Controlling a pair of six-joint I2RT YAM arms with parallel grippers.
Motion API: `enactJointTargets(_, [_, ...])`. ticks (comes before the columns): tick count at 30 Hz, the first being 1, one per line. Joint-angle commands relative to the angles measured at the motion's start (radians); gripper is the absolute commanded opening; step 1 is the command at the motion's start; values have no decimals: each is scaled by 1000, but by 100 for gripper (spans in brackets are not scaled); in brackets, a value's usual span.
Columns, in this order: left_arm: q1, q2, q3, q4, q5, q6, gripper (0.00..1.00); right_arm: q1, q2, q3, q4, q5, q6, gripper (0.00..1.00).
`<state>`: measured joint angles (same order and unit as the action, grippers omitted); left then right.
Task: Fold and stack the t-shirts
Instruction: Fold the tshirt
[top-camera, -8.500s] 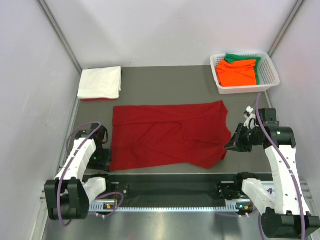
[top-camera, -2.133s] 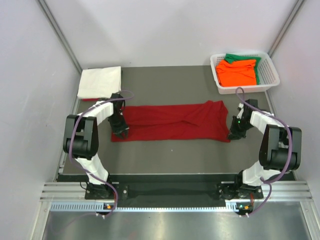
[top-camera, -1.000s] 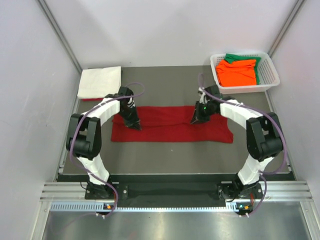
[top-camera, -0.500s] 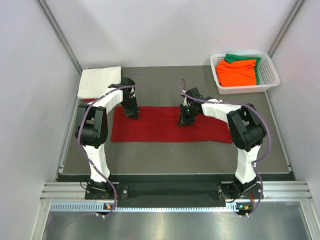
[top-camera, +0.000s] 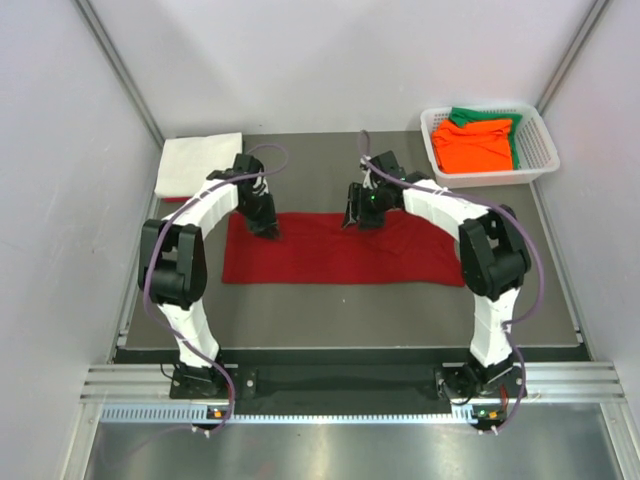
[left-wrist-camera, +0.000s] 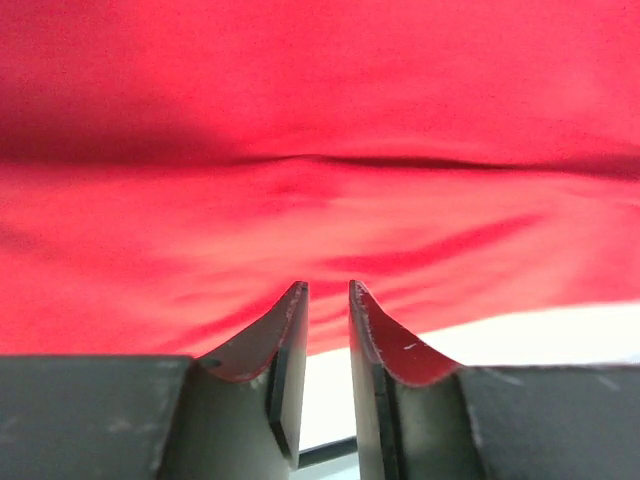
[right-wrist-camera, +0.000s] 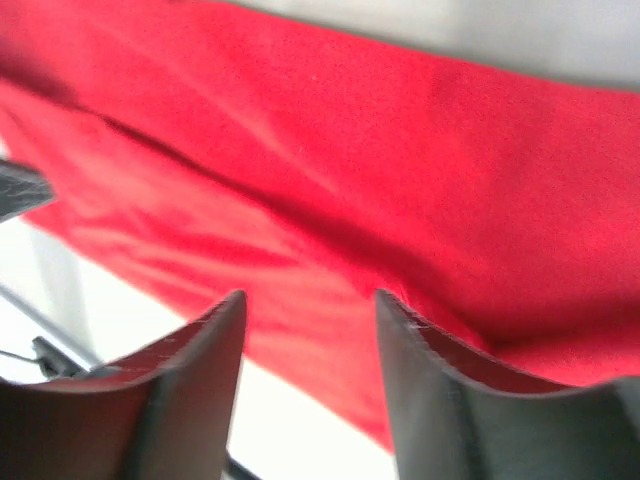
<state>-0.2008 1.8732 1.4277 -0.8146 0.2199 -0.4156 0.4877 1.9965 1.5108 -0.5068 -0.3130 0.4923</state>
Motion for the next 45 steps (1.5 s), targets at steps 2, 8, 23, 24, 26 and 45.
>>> enactJointTargets(2, [-87, -3, -9, 275, 298, -132, 31, -90, -172, -47, -64, -37, -30, 59])
enactJointTargets(8, [-264, 59, -61, 590, 312, -468, 36, -274, -271, -179, -59, -64, -67, 65])
enactJointTargets(23, [-537, 210, -138, 977, 44, -962, 35, -456, -479, -448, 36, -90, -132, 68])
enactJointTargets(24, [-539, 218, -136, 970, 32, -986, 33, -457, -490, -469, 40, -92, -129, 68])
enactJointTargets(26, [-539, 239, -125, 924, 7, -1012, 32, -457, -522, -488, 51, -95, -123, 68])
enactJointTargets(45, [-574, 294, -38, 867, 10, -1063, 26, -480, -539, -561, 105, -117, -121, 68])
